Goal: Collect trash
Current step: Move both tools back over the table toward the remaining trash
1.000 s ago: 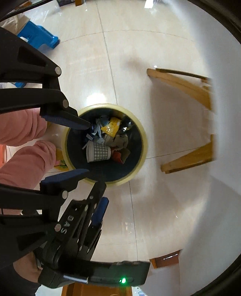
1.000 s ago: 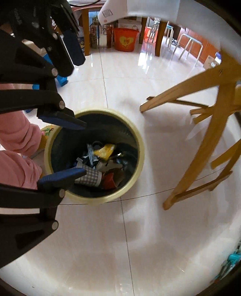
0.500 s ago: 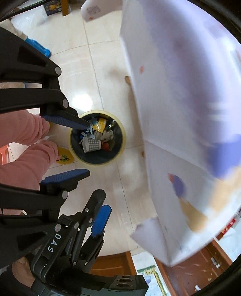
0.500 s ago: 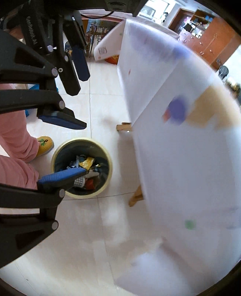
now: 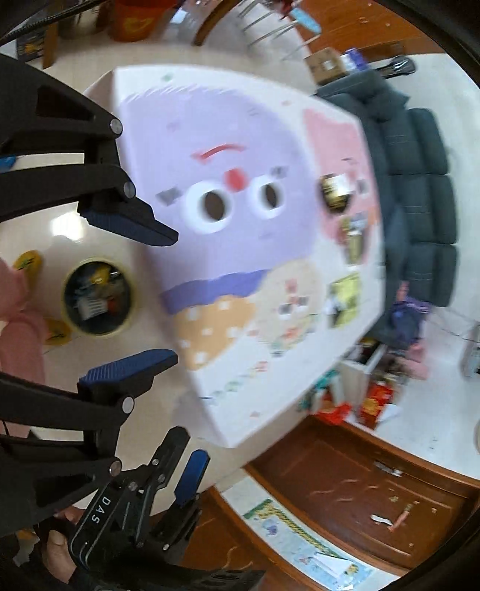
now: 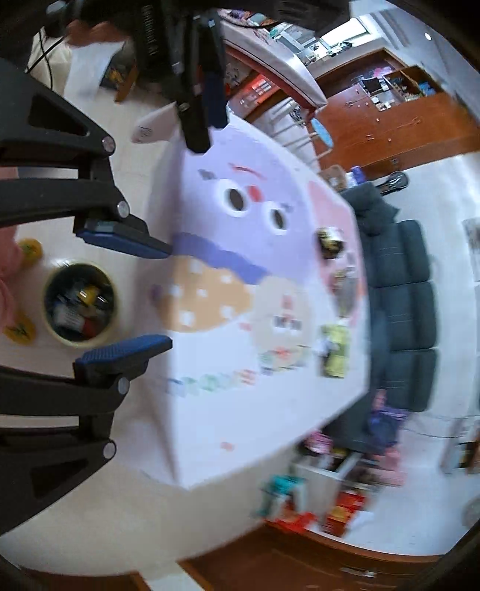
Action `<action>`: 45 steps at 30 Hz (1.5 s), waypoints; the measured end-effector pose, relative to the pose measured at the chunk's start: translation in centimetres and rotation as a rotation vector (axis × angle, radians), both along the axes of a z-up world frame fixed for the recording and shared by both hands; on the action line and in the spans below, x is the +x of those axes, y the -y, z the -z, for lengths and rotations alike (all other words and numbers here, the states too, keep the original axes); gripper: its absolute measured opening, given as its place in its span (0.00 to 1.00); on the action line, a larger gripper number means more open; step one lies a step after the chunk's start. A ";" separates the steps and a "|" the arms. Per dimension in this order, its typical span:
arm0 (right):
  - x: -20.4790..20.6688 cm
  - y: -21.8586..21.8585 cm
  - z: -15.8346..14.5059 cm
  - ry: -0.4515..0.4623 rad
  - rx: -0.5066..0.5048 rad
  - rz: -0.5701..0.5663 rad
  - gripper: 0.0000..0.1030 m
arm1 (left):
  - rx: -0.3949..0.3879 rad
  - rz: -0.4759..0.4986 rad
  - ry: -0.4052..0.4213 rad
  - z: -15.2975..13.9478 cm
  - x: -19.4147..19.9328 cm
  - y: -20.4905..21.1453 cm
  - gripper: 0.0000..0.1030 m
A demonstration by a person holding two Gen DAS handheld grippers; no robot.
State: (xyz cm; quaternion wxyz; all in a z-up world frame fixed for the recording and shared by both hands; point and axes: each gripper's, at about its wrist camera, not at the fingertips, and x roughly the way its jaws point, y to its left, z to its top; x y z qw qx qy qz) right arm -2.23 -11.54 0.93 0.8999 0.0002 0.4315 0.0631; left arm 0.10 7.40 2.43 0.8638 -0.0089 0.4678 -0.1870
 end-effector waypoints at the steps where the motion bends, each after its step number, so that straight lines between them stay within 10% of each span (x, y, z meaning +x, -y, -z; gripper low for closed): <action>1: 0.2 0.1 -0.7 0.014 -0.012 0.000 0.42 | -0.008 -0.010 0.019 -1.0 0.4 -0.5 0.56; 17: 9.7 3.5 -2.3 0.116 -0.218 -0.140 0.42 | -0.026 -0.164 0.075 -2.6 7.4 1.2 0.62; 30: 26.6 9.9 5.9 0.174 -0.475 -0.565 0.42 | -0.054 -0.481 -0.105 4.0 20.7 9.2 0.61; 45: 32.1 7.0 13.8 0.390 -0.748 -0.910 0.41 | -0.030 -0.643 -0.218 9.2 26.8 9.7 0.62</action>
